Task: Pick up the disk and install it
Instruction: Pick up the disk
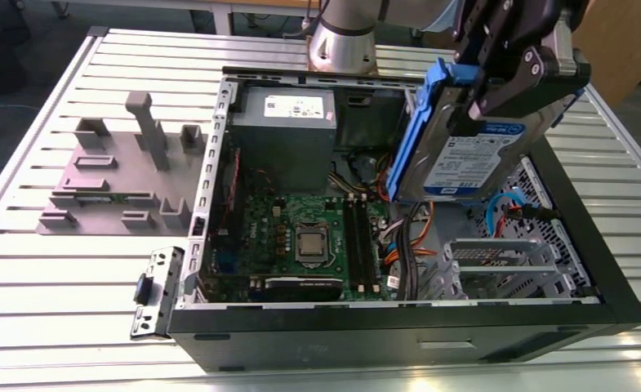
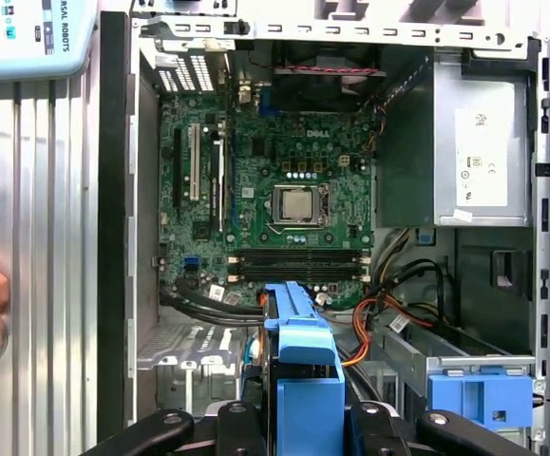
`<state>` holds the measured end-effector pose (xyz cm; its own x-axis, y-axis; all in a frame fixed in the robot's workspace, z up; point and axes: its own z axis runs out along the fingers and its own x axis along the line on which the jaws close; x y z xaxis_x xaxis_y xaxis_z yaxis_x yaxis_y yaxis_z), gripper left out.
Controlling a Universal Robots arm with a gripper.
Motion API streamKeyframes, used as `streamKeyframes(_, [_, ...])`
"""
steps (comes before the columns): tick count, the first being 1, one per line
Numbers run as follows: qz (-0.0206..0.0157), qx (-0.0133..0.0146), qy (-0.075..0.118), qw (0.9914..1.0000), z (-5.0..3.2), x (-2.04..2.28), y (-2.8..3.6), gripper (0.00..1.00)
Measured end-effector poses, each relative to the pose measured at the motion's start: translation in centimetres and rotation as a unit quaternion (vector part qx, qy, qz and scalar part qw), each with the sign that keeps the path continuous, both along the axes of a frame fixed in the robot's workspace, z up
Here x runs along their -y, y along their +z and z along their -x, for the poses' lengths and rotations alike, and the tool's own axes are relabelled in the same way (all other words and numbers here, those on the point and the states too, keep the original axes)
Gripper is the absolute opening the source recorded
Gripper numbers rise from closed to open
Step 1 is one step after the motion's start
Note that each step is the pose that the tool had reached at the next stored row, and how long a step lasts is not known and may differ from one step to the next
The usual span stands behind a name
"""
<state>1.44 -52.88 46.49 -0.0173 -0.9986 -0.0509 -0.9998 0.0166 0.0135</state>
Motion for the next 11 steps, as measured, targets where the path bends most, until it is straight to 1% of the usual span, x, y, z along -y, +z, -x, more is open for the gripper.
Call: streamKeyframes(11, [0.0001,0.0,0.0,1.0,-0.01,0.47,-0.01,0.36])
